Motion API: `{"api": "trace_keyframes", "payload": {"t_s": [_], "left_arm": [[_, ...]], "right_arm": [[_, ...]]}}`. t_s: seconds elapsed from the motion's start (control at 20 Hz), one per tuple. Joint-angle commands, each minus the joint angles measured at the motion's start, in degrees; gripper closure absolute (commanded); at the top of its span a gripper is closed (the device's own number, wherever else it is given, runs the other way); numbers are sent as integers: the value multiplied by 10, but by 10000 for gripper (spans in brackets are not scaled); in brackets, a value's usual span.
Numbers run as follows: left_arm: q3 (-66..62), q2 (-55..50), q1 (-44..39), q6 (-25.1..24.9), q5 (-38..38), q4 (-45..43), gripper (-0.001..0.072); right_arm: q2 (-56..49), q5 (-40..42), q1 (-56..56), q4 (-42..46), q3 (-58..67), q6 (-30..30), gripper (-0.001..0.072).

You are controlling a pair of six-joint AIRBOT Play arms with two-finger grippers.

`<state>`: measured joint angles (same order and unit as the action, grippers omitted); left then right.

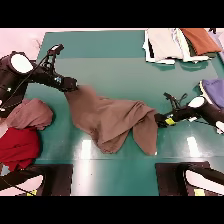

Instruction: Fold the shirts.

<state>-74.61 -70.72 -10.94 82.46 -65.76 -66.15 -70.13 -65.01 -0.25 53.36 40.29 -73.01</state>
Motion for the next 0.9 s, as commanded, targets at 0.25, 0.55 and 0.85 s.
{"api": "trace_keyframes", "payload": {"t_s": [0.25,0.55,0.85], "left_arm": [[-254,92,0,0,-12,-75,684],[-474,157,0,0,14,-69,685],[-473,190,0,-5,101,-69,687]], "right_arm": [[153,-33,-45,52,247,0,688],[281,-70,-103,52,407,-27,689],[276,-124,-128,52,532,-57,689]]}}
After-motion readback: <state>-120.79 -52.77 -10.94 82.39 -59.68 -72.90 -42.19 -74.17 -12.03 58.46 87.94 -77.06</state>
